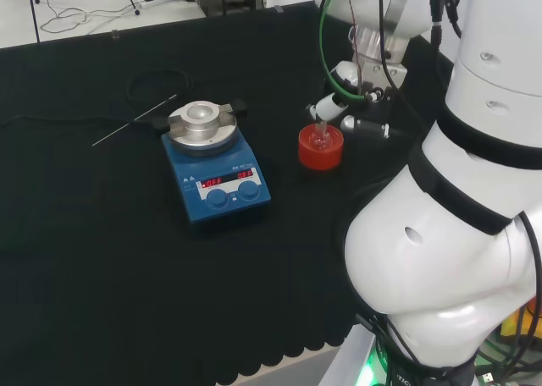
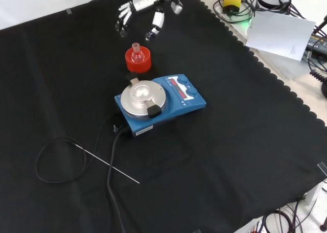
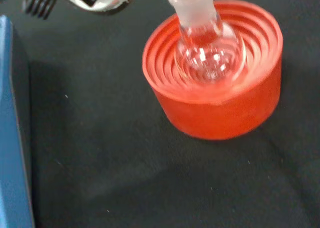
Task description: Pick up the round-bottom flask.
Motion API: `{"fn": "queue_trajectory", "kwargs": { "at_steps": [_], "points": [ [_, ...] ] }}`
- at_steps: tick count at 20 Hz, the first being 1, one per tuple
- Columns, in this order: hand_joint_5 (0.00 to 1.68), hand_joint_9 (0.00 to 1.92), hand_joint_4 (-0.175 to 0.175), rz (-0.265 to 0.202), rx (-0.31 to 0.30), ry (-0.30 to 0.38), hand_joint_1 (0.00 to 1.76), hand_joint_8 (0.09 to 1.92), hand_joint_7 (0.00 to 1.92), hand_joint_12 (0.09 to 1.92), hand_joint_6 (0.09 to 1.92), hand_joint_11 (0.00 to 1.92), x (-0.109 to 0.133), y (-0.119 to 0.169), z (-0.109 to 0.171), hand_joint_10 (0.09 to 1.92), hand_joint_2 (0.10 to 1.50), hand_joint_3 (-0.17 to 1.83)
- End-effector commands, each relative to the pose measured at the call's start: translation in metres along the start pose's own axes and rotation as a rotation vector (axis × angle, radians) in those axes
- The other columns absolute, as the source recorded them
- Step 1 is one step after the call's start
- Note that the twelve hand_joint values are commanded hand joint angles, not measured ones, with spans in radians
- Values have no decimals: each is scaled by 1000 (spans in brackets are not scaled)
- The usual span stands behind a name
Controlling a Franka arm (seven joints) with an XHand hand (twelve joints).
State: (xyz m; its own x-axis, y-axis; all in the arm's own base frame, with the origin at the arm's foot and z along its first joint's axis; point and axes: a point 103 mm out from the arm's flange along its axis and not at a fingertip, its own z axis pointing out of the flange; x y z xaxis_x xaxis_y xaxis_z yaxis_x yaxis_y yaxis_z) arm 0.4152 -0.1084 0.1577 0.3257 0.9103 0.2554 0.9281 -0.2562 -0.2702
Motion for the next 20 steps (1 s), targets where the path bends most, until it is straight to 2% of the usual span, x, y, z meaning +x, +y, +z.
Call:
{"fn": "queue_trajectory", "kwargs": {
  "at_steps": [1,11,20],
  "points": [
    [647,429,-12,2,-7,16,847,674,169,1430,297,44,-6,5,14,688,675,585],
    [627,411,-12,-4,-28,3,881,685,146,1432,434,34,-14,13,25,697,649,606],
    [641,408,-9,-24,-74,-9,919,686,146,1433,551,28,-13,19,31,700,609,644]
  ]
}}
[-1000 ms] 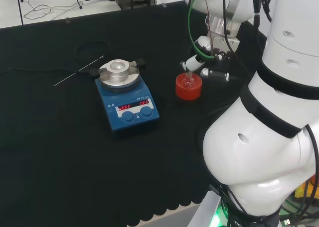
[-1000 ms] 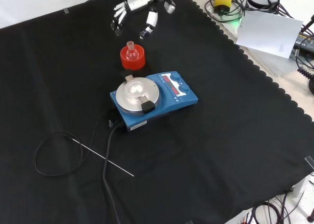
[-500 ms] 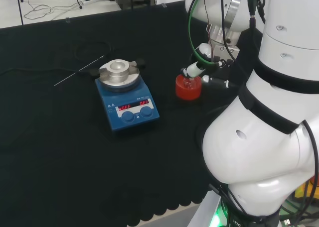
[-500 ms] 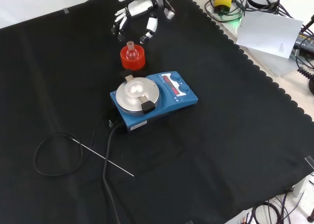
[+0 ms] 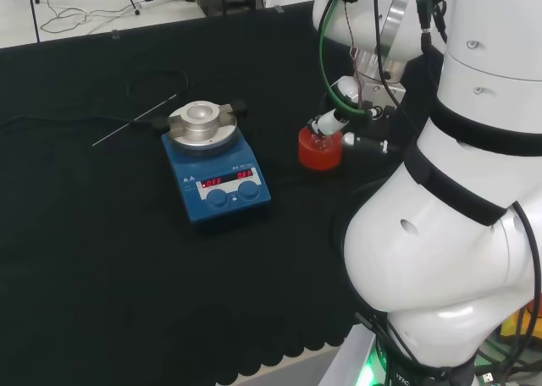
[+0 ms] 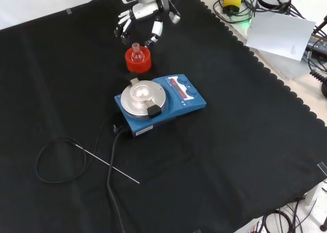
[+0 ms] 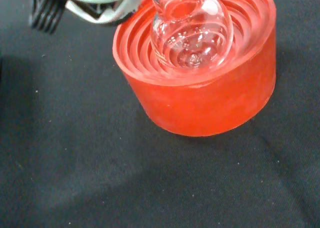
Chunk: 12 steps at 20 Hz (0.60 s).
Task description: Pick up the round-bottom flask.
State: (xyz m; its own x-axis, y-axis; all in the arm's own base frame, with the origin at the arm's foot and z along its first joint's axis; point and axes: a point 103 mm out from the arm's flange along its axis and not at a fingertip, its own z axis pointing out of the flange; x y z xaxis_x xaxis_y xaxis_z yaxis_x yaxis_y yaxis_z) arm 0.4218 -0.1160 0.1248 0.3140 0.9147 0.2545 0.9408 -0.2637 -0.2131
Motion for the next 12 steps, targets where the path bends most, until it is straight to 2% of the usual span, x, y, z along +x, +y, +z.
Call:
{"fn": "queue_trajectory", "kwargs": {
  "at_steps": [1,12],
  "points": [
    [646,409,-10,-14,-22,-6,922,686,147,1433,557,28,0,3,6,700,608,645],
    [736,421,-7,-11,-32,-15,966,684,178,1427,702,40,-6,12,18,696,581,681]
  ]
}}
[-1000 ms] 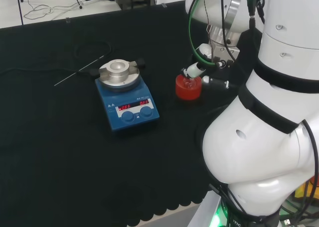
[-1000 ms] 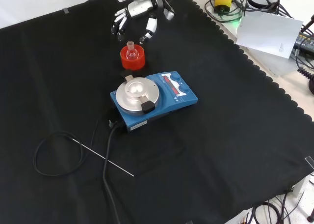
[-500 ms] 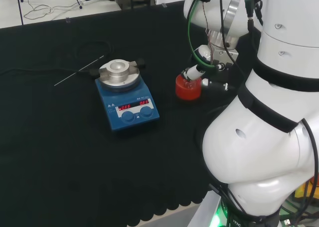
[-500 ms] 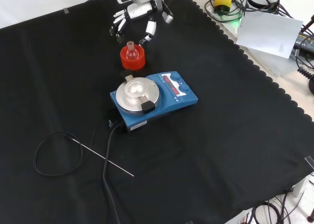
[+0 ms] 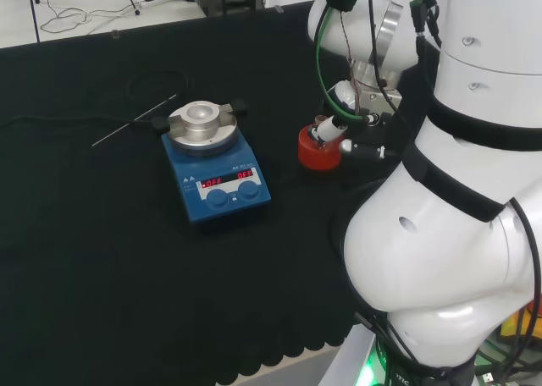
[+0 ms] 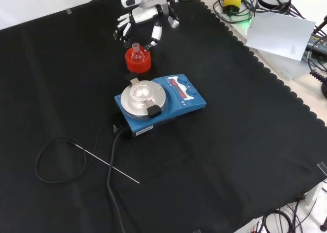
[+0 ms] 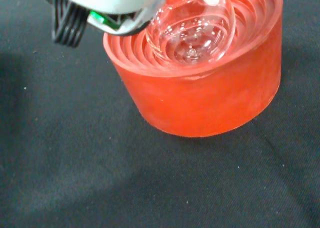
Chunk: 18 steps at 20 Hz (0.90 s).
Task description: Pick up the round-bottom flask.
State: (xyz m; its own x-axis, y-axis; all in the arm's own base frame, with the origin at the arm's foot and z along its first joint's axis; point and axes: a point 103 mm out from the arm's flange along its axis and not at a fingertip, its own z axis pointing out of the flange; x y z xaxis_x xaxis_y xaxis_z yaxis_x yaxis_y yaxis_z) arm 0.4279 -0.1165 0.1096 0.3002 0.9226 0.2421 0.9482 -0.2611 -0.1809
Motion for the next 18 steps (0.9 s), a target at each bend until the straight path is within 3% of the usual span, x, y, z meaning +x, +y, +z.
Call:
{"fn": "queue_trajectory", "kwargs": {
  "at_steps": [1,18],
  "points": [
    [743,423,-7,1,0,0,967,684,180,1427,708,41,-4,4,5,696,581,682],
    [904,471,-22,-13,-45,-22,971,686,244,1418,772,71,-2,8,-4,682,586,691]
  ]
}}
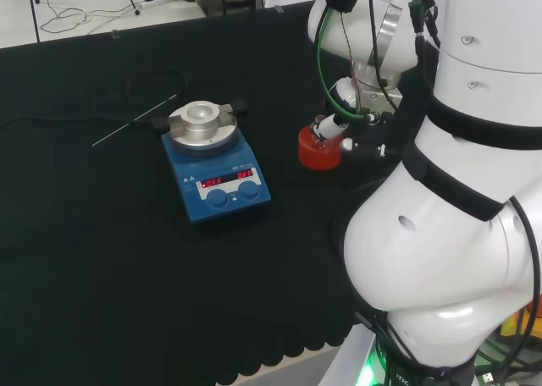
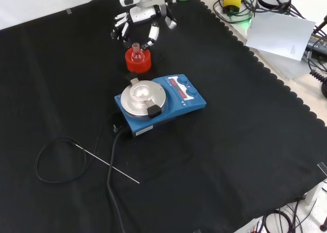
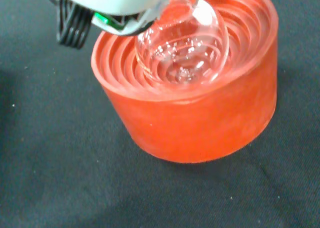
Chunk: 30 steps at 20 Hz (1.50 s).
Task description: Pick up the round-bottom flask.
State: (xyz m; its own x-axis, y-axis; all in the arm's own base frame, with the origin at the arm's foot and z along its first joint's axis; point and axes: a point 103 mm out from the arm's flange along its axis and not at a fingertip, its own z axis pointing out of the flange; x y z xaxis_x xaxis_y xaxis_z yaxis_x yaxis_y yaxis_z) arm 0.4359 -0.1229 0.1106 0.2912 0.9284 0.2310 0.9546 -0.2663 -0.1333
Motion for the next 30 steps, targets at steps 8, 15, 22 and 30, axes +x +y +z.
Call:
{"fn": "queue_trajectory", "kwargs": {
  "at_steps": [8,15,22,30],
  "points": [
    [934,482,-30,-15,10,-27,973,684,255,1416,777,78,2,0,3,674,591,689],
    [934,487,-33,-15,6,-36,977,682,259,1414,780,85,5,3,2,669,593,688],
    [1045,500,101,0,-13,-67,1032,691,267,1419,835,93,8,6,0,669,786,464],
    [1172,582,145,33,-4,-64,1103,662,354,1380,838,170,10,3,-11,609,716,629]
  ]
}}
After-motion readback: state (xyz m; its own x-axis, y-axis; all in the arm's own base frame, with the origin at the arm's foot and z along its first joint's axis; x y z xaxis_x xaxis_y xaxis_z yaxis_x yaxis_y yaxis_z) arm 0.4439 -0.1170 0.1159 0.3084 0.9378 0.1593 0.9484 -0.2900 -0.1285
